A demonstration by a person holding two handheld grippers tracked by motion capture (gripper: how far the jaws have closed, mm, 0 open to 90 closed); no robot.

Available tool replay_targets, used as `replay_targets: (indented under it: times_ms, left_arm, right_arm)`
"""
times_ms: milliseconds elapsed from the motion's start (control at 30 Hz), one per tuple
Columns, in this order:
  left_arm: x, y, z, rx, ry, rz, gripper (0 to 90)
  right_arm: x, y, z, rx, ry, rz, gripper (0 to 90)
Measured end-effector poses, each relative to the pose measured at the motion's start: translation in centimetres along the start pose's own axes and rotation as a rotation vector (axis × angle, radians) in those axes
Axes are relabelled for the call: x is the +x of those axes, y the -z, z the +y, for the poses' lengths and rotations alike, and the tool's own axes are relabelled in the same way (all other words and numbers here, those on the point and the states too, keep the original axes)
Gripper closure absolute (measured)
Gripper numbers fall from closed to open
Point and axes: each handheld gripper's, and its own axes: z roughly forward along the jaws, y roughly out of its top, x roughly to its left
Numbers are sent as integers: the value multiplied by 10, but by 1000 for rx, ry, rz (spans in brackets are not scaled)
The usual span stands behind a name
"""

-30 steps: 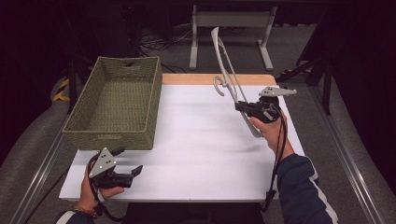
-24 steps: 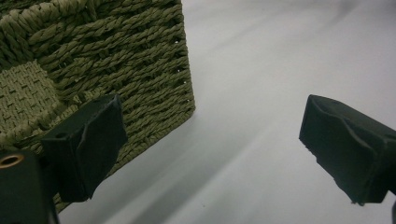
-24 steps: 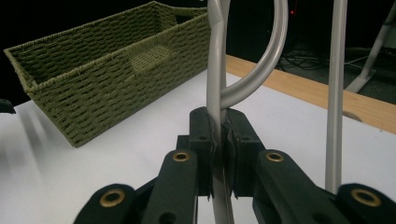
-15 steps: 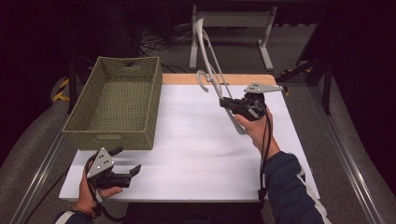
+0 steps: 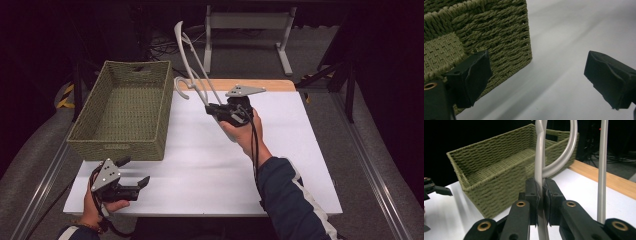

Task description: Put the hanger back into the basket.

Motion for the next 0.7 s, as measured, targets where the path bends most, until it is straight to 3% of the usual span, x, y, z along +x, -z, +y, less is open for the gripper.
replay_targets:
  times_ms: [133, 500, 700]
  left_arm:
    - [1, 0, 0, -1, 4, 4, 79]
    - [3, 1, -1, -7, 10, 3, 80]
    - [4, 2, -2, -16, 13, -1, 80]
  right_arm:
    - [12, -16, 5, 16, 9, 15, 827]
    - [36, -41, 27, 11, -10, 53, 826]
    - [56, -61, 46, 24, 15, 77, 826]
